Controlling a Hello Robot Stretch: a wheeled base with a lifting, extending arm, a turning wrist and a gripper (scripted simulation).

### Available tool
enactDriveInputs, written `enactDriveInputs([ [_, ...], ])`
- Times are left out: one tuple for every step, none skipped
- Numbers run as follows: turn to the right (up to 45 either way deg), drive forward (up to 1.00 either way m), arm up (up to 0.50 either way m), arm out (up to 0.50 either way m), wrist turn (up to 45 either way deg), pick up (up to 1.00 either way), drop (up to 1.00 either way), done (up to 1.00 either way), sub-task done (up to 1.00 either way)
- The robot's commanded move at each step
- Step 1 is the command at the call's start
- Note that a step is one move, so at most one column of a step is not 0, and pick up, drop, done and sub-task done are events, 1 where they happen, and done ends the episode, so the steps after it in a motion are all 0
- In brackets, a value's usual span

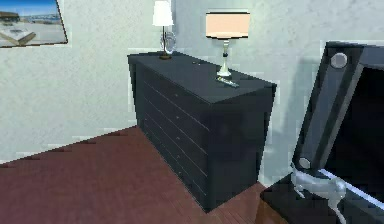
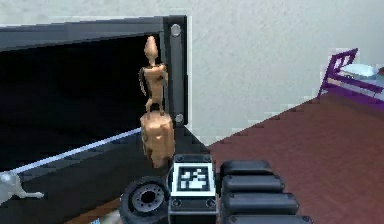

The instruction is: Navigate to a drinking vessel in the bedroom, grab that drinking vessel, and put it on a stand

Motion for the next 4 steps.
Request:
enactDriveInputs([
  [-12.0,0.0,0.0,0.0,0.0,0.0,0.0,0.0,0.0],
  [0.0,0.0,0.0,0.48,0.0,0.0,0.0,0.0,0.0],
  [0.0,0.0,0.0,0.0,45.0,0.0,0.0,0.0,0.0],
  [0.0,0.0,0.0,0.0,18.0,0.0,0.0,0.0,0.0],
])
